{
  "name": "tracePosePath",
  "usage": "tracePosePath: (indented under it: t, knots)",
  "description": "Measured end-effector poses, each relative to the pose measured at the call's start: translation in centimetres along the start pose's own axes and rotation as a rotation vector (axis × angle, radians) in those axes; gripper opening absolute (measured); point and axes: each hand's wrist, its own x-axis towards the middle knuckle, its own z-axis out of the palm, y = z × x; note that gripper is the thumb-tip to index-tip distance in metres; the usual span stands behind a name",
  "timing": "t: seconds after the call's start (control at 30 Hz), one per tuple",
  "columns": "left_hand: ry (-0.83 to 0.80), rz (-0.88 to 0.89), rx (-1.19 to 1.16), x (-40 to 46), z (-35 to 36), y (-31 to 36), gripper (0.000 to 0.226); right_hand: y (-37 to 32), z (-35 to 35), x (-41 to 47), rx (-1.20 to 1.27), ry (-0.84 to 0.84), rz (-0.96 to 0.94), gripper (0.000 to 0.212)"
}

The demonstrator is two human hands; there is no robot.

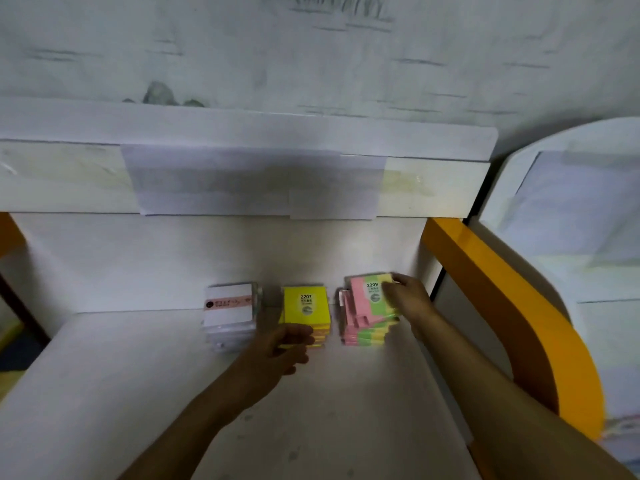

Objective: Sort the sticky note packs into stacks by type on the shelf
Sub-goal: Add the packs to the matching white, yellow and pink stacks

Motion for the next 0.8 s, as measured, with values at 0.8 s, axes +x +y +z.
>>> tracePosePath:
  t: [0.8]
  knots:
    - [0.439, 0.306, 0.280, 8.4, 12.9, -0.4, 0.062, 5.4, 1.2, -4.1, 0.212, -0.078, -0.142, 0.049]
